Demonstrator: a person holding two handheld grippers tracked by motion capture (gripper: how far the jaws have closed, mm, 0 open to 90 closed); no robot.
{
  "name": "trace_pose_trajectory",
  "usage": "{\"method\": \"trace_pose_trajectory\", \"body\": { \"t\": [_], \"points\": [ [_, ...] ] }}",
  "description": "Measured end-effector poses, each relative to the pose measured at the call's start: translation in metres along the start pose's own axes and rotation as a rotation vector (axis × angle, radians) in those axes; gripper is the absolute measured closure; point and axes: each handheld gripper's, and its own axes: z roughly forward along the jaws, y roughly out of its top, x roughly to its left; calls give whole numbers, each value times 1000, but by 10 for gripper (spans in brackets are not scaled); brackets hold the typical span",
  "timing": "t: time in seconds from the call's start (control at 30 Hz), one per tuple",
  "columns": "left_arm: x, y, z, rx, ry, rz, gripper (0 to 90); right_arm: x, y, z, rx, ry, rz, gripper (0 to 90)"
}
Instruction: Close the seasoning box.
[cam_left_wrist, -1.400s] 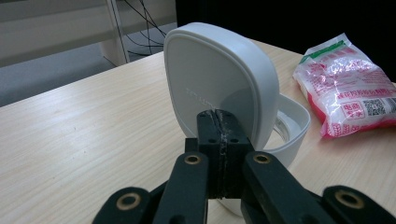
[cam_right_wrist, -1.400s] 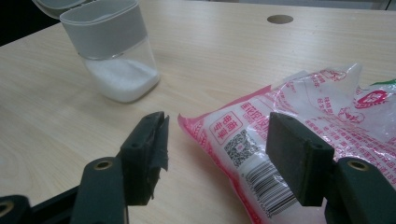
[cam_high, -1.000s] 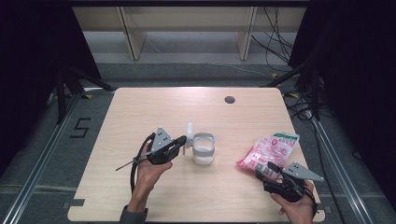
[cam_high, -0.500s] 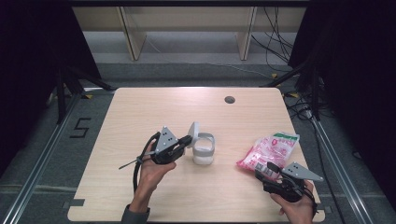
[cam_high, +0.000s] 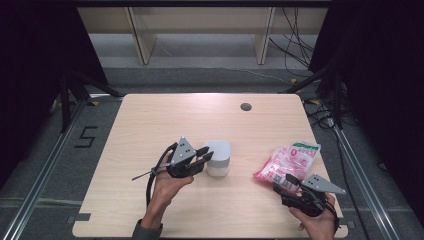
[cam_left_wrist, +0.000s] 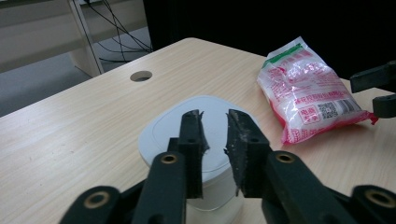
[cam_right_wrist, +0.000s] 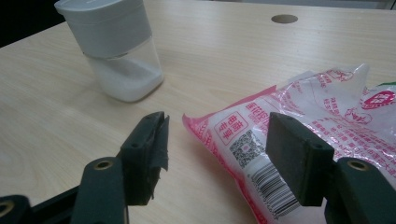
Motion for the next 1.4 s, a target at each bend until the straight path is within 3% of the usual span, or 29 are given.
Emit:
{"method": "trace_pose_trajectory", "body": {
  "t": [0.03,0.1,0.33,0.4,0.43,0.47,0.6,0.63,0.73,0.87,0.93,1.07,1.1,1.13,1.2,1.23,1.27,1.3,1.4],
  "points": [
    [0,0,-1,7,0,2,675,3,0,-1,7,-4,26,388],
    [-1,0,-1,3,-4,-6,653,1,0,0,-1,-5,-2,387],
    [-6,-2,-6,-10,-41,-20,476,0,0,0,-2,-2,-8,385],
    [-8,-3,-8,-8,-34,-33,458,4,0,0,10,7,32,384],
    [-10,-4,-9,-8,-34,-53,443,3,0,0,4,8,20,384],
    [-9,-5,-10,-14,-39,-40,432,1,0,1,-2,8,-12,384],
    [-10,-10,-15,-7,-18,-36,419,2,0,1,4,18,-8,384],
    [-10,-11,-16,-3,-12,-36,412,4,0,0,16,16,14,384],
    [-9,-13,-21,-3,-3,-47,391,3,0,1,14,21,-5,384],
    [-11,-17,-24,2,0,-41,374,2,0,3,13,37,-14,384],
    [-14,-19,-24,11,1,-57,353,3,0,3,9,37,-4,384],
    [-14,-24,-24,12,-4,-50,329,7,0,4,13,35,11,383],
    [-13,-25,-24,4,-11,-46,325,3,0,4,-3,24,-39,384],
    [-14,-26,-25,-1,-10,-60,320,2,0,5,-11,15,-54,383],
    [-14,-28,-27,7,-3,-44,308,3,0,5,-4,19,-48,384],
    [-15,-29,-27,7,-3,-55,306,3,0,5,-5,20,-49,383],
    [-15,-30,-28,8,0,-48,303,6,-1,6,-4,32,-9,383],
    [-14,-32,-28,6,-3,-48,300,5,0,5,18,32,-18,383],
    [-14,-36,-29,0,-2,-70,293,5,0,6,13,30,-27,383]
  ]
}}
